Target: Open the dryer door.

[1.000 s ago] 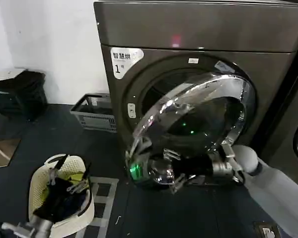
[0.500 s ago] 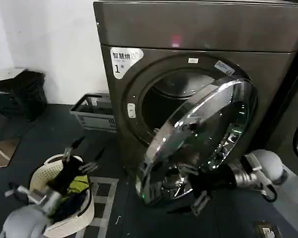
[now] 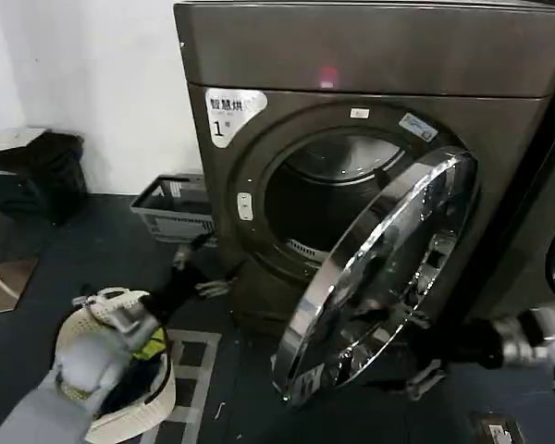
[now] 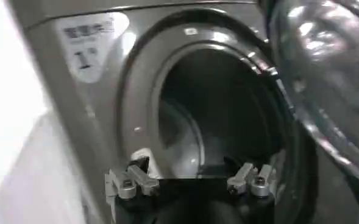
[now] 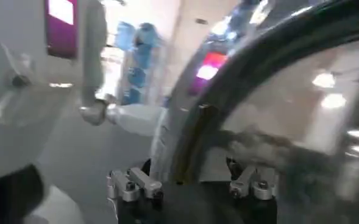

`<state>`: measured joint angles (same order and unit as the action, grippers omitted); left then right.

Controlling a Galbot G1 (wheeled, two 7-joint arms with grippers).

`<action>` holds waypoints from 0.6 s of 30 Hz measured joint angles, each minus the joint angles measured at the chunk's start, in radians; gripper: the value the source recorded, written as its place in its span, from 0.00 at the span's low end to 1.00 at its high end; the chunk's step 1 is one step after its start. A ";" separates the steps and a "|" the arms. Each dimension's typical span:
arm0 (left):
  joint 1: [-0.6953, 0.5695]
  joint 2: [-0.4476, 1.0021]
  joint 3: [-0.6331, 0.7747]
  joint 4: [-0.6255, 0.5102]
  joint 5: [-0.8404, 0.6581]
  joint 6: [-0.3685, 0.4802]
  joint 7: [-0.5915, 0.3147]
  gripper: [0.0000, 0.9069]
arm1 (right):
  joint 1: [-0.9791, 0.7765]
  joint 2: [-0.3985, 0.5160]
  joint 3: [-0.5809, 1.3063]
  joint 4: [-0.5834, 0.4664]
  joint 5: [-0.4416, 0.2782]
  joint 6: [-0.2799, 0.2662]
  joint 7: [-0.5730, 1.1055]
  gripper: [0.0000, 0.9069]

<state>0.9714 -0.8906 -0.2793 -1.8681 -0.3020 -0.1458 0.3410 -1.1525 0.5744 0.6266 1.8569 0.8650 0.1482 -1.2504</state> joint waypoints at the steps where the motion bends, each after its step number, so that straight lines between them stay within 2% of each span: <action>1: -0.021 -0.005 0.025 0.007 0.005 0.000 0.000 1.00 | -0.028 0.004 0.036 -0.006 0.000 0.004 -0.001 1.00; 9: -0.158 -0.050 0.208 0.045 0.024 -0.007 0.008 1.00 | -0.347 0.118 0.409 0.015 0.036 0.054 -0.007 1.00; 18: -0.267 -0.105 0.361 0.079 0.014 -0.028 0.008 1.00 | -0.664 0.374 0.833 0.059 0.064 0.168 -0.033 1.00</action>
<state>0.7048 -0.9958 0.0816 -1.7889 -0.2885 -0.1739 0.3493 -1.8161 0.9488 1.4597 1.9158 0.9290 0.3167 -1.2836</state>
